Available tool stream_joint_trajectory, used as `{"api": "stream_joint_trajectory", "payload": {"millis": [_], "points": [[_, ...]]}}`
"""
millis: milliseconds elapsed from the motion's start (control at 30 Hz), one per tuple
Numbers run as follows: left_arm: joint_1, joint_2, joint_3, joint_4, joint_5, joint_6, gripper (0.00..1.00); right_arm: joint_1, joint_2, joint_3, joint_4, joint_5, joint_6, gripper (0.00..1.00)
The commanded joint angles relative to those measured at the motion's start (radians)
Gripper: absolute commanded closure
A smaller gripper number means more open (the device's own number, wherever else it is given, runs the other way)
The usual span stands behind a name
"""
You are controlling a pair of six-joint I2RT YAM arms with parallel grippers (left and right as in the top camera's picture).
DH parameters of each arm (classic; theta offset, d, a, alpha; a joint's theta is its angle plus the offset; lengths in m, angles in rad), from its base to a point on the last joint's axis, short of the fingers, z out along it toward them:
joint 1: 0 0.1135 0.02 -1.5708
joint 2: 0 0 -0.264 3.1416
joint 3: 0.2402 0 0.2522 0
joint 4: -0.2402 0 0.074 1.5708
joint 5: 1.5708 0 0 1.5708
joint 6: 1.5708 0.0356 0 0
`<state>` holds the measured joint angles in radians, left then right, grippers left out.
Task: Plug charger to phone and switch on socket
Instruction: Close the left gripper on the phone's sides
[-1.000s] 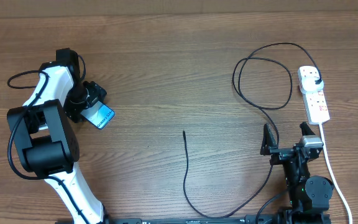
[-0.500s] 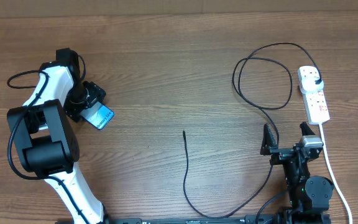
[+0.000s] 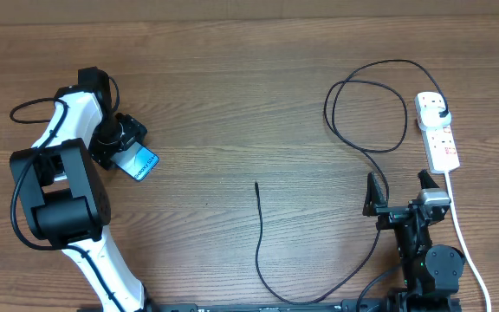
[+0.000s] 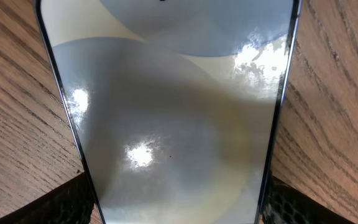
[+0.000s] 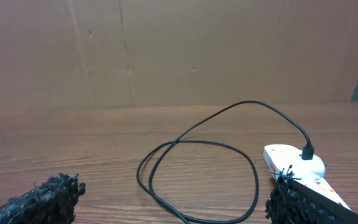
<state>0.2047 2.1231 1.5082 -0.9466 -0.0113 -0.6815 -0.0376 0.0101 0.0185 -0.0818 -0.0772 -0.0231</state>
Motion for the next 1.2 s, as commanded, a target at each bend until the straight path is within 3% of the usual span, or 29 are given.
{"api": "stream_joint_trajectory", "payload": {"millis": [0, 1167], "points": [[0.011, 0.027, 0.006, -0.013, -0.044, -0.006, 0.16, 0.006, -0.007, -0.011, 0.004, 0.008, -0.001, 0.00], [0.011, 0.027, 0.006, -0.017, -0.044, -0.006, 0.18, 0.006, -0.007, -0.011, 0.004, 0.008, -0.001, 0.00]]}}
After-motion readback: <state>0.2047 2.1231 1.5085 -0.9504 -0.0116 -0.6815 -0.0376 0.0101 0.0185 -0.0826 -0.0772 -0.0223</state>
